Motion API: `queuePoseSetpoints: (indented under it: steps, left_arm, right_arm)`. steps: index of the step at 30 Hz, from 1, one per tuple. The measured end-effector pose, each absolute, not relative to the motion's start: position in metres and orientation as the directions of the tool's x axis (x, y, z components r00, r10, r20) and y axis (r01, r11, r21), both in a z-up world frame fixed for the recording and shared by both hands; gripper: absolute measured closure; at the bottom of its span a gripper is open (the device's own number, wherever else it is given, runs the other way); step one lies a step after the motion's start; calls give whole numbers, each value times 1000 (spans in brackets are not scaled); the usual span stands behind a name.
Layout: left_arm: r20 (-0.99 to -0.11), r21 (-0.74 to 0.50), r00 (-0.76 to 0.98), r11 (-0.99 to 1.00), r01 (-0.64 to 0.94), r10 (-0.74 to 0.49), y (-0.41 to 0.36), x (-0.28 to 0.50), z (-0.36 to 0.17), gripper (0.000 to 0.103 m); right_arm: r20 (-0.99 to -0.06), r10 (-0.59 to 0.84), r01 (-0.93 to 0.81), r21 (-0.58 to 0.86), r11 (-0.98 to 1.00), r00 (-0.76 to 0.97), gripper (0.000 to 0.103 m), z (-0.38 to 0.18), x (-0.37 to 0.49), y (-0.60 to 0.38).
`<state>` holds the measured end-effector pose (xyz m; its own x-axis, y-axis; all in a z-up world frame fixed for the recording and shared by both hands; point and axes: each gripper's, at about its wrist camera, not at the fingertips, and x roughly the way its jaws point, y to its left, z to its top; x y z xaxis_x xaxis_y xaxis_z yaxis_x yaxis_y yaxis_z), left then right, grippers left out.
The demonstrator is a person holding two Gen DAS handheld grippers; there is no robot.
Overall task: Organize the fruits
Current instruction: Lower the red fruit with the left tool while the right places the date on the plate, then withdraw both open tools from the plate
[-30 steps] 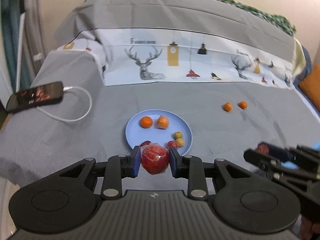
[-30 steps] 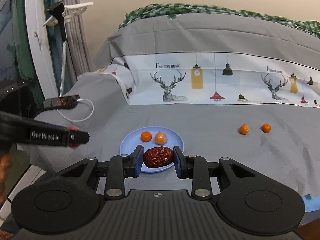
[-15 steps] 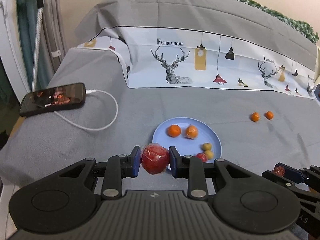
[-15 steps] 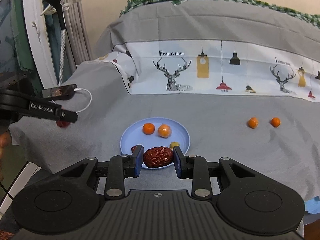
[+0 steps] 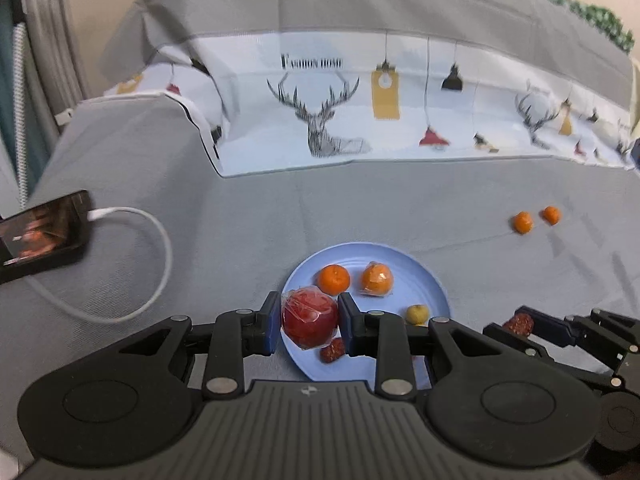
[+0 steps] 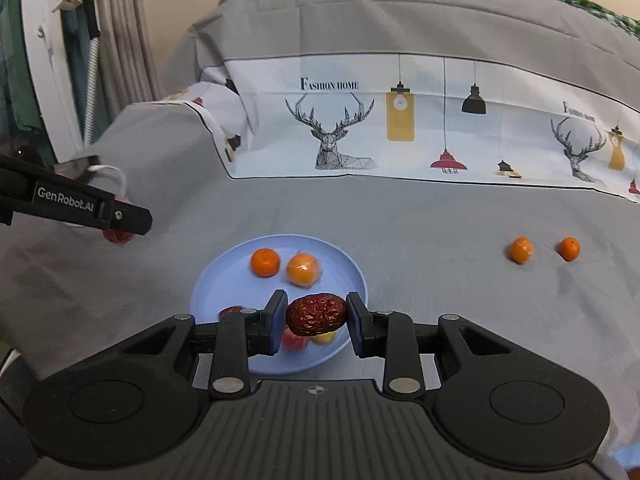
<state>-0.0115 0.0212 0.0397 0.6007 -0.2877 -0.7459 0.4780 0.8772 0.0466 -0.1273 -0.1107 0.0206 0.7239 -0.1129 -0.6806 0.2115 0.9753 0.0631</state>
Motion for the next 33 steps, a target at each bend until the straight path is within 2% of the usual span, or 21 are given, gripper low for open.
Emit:
queuePoseSetpoints:
  steps: [6,10,12,13,14,15,16,17,18,19,21,28,33]
  left_arm:
    - [-794,102,569,877,470,-213,1,30,-11,70]
    - [-811,109,546,863,492,-209,-7,48,-32,69]
    - [-817,104,527,838,535,-235,-10,54,-43,49]
    - [-826,125,521,831,542,-216,-11,56,-49,23]
    - [-827,146,528,834,531,-192,-11,56,-51,9]
    - [-811,160,555,842,516,-186,-7,51,-48,7]
    - [-792,158,578,847,507,-198,-2,46,-43,7]
    - [-779,154,591,850,503,-208,4,39,-38,5]
    - [-775,153,596,852,500,-211,8,33,-33,2]
    - [-770,154,603,855,495,-210,13,25,-29,0]
    - [-765,156,615,871,465,-192,25,8,-21,0]
    - [-833,102,531,901,422,-155,68,-59,5,0]
    - [-821,30,543,937,349,-176,100,-101,32,0]
  right_arm:
    - [-723,-110,169,10,986,682,70,-26,-80,-117]
    - [-754,-101,172,15,985,648,70,-49,-58,-124]
    - [-764,-70,180,61,982,642,69,-56,-50,-130]
    - [-778,-46,173,81,982,627,63,-59,-46,-133]
    - [-793,-53,174,68,982,606,58,-61,-44,-133]
    - [-800,-76,184,44,982,595,46,-60,-45,-133]
    - [-801,-93,189,26,982,591,29,-57,-50,-132]
    - [-800,-105,195,16,981,591,21,-52,-55,-132]
    - [-793,-118,203,7,979,597,7,-45,-64,-132]
    - [-781,-126,205,3,979,611,1,-37,-75,-131]
    - [-772,-122,184,-6,983,624,1,-24,-97,-125]
    - [-741,-135,196,-5,981,658,1,30,-179,-86]
    - [-706,-193,252,-22,968,681,1,67,-224,-79]
